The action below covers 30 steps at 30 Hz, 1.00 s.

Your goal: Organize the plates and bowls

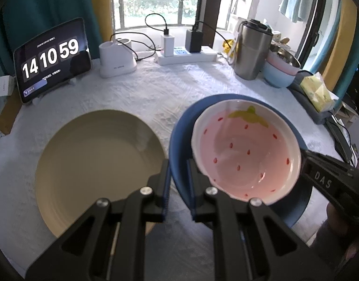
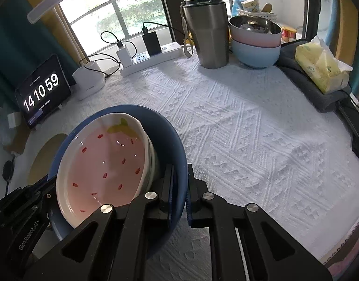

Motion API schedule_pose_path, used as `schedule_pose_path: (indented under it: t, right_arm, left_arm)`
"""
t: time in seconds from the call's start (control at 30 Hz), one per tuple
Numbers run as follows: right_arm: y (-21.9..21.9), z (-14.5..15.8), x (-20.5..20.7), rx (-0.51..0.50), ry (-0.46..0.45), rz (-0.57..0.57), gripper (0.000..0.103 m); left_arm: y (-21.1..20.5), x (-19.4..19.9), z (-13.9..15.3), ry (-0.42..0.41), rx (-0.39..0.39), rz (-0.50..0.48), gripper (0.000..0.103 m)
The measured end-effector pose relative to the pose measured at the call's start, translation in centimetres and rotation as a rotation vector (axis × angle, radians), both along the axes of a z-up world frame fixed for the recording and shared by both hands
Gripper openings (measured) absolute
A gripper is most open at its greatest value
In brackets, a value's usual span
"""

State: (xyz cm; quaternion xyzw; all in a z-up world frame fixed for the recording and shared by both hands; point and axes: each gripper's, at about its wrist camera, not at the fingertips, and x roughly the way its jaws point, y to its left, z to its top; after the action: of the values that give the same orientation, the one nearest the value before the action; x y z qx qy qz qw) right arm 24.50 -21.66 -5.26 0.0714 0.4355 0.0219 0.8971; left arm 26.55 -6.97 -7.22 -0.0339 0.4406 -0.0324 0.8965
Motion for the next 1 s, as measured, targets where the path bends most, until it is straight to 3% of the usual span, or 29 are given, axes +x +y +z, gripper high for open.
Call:
schedule_pose_path:
  t: [0.4, 1.0]
  right_arm:
    - [-1.7, -0.2, -1.2, 0.026, 0.025, -0.027, 0.01]
    - [-1.5, -0.1, -1.8, 0.007, -0.012, -0.037, 0.01]
  left_arm:
    - [-1.2, -0.5, -0.1, -0.023, 0.0, -0.04, 0.012]
    - [-1.1, -0.2, -0.5, -0.052, -0.012, -0.053, 0.011]
